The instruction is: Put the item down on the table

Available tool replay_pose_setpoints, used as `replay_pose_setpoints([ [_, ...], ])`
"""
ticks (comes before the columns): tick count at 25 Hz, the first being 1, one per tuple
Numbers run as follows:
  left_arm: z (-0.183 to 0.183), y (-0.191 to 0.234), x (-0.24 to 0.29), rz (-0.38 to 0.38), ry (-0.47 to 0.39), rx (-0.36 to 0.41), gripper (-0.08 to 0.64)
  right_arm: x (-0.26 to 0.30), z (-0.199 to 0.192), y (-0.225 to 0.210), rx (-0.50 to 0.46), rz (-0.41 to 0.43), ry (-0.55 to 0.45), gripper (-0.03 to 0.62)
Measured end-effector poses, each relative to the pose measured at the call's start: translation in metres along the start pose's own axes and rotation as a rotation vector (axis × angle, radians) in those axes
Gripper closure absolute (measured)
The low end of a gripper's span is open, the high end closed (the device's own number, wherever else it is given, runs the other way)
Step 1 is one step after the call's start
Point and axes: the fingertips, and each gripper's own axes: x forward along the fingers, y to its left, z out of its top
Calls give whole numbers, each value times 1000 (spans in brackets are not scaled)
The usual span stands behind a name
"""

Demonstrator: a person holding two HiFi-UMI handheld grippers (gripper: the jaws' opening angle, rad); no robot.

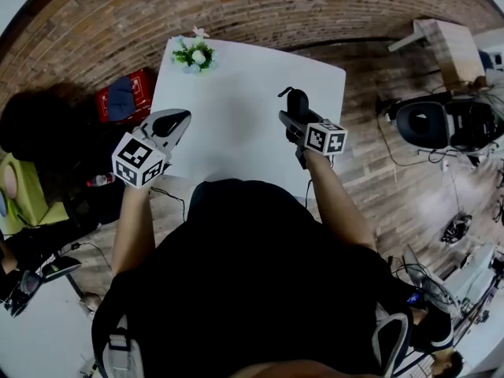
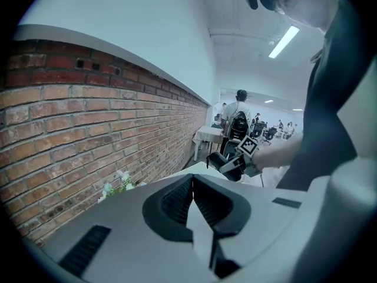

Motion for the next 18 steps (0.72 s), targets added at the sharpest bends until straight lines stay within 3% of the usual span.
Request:
replay_pose_setpoints([
  [18, -14, 18, 3, -15, 24, -26, 549, 31, -32, -30, -2, -66, 96, 244],
])
